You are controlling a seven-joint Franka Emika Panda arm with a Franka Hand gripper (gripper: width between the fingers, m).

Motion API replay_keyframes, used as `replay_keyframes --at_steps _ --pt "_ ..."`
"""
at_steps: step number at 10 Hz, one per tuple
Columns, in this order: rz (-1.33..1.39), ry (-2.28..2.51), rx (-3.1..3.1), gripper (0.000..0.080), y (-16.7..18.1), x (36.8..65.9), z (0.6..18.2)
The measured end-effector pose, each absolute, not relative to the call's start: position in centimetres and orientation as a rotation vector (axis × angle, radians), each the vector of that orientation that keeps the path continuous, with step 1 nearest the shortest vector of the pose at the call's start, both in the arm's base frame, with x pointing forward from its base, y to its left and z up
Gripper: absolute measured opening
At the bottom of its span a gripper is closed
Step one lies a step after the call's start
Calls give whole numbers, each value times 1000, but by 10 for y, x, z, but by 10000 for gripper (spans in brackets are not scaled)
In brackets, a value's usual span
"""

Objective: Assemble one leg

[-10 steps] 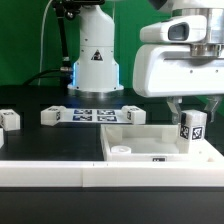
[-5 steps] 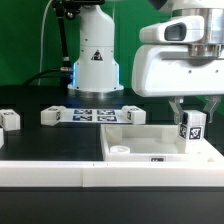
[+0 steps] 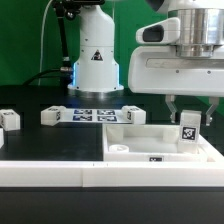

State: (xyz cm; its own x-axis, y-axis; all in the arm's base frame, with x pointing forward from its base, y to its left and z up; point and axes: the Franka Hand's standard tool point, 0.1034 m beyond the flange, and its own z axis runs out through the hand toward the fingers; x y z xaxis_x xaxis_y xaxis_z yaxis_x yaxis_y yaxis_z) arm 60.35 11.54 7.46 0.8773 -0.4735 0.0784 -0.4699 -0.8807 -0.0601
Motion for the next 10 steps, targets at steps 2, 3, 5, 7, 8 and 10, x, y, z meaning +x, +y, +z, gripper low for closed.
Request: replay_keyframes --at_steps 2,3,5,7,8,10 --pt "-155 930 -2968 300 105 605 75" --pt "-158 972 -2959 300 102 605 75" --pt "-153 1030 -2936 428 101 604 75" --pt "-153 1023 -2939 558 101 604 75" --pt "-153 1023 -2939 631 101 604 75" --pt "-153 1023 -2939 644 101 604 75"
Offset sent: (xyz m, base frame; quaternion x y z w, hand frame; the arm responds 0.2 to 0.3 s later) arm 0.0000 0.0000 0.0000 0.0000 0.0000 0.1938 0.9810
